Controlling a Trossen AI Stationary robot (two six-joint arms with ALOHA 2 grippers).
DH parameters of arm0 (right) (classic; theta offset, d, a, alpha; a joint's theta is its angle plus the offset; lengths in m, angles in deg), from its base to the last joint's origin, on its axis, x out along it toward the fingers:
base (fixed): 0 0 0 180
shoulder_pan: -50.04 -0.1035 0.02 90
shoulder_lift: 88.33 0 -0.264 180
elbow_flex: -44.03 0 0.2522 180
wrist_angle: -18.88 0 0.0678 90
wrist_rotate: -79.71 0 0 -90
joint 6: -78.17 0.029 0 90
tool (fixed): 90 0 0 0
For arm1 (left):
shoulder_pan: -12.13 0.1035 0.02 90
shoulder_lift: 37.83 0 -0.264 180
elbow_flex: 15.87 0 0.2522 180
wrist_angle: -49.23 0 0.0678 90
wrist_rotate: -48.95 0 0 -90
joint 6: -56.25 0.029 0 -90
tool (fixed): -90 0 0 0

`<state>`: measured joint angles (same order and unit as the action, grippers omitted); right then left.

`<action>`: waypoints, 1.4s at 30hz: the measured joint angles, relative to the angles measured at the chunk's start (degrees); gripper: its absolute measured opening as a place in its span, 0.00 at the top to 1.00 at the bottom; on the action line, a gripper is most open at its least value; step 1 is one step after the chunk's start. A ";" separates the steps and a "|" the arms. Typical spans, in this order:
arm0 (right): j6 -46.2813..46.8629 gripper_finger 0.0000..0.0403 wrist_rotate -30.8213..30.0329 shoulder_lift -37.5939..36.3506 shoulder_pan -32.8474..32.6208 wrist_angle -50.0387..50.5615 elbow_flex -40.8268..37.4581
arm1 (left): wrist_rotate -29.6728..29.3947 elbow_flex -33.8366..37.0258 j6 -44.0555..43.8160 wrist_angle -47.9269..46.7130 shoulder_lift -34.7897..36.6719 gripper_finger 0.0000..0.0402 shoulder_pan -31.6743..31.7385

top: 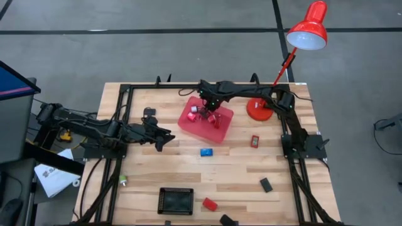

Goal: Pick & Place Office items
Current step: Move the pink bin to the top center of the table

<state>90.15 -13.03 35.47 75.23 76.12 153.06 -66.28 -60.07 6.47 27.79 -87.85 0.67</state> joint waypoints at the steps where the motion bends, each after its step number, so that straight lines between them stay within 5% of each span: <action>1: -1.09 1.00 -0.07 0.10 0.35 0.06 0.54 | 0.00 0.00 -0.03 -0.01 0.00 0.42 0.02; 16: -8.33 1.00 -1.46 0.12 4.07 -0.10 2.18 | -0.01 0.00 -0.22 0.00 0.00 0.42 0.00; 31: -8.39 1.00 3.30 0.16 6.16 -3.61 2.17 | 0.00 0.00 -1.62 0.02 0.00 0.42 0.00; 34: -6.92 1.00 10.82 -2.34 5.93 -3.24 2.05 | 0.00 0.00 -1.75 0.02 0.00 0.42 0.00; 42: 1.63 1.00 14.54 -15.13 0.34 13.79 1.52 | -0.28 0.00 -1.64 0.00 0.00 0.42 -0.02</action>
<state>91.79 1.51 20.34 75.57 89.91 154.58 -66.56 -60.07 4.84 27.79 -87.85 0.65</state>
